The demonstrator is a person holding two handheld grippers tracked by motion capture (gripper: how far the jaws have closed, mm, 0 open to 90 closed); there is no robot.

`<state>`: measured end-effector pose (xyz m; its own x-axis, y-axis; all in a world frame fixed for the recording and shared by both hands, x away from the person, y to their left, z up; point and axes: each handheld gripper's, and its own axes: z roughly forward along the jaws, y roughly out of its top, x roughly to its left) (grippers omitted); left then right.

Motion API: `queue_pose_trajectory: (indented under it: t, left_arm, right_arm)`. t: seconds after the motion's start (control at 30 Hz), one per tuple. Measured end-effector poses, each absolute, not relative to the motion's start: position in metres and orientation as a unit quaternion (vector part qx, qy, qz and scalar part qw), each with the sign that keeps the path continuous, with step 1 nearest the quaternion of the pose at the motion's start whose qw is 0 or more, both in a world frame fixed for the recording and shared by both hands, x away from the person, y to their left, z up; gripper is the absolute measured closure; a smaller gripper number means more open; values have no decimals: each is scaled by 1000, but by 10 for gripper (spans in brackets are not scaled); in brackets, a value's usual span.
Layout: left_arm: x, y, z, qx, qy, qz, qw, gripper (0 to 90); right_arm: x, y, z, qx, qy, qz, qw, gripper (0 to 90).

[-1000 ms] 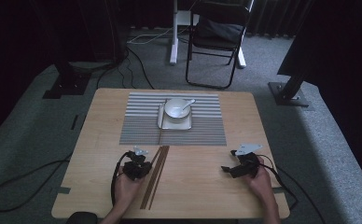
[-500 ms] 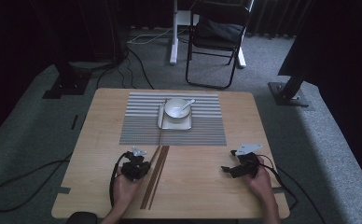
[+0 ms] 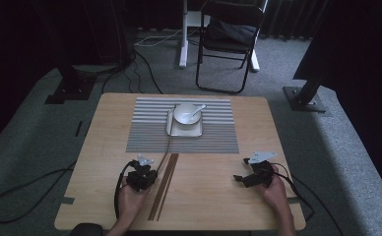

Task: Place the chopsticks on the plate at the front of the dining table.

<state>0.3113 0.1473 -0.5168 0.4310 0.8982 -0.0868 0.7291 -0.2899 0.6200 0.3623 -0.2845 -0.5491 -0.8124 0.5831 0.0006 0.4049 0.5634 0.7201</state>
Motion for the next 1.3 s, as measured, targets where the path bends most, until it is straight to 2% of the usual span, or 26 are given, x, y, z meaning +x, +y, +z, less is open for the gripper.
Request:
queue_pose_trajectory:
  t: [1.3]
  left_arm:
    - [319, 139, -507, 788, 505, 140, 324, 840]
  right_arm:
    - [362, -284, -549, 282, 876, 373, 120, 121]
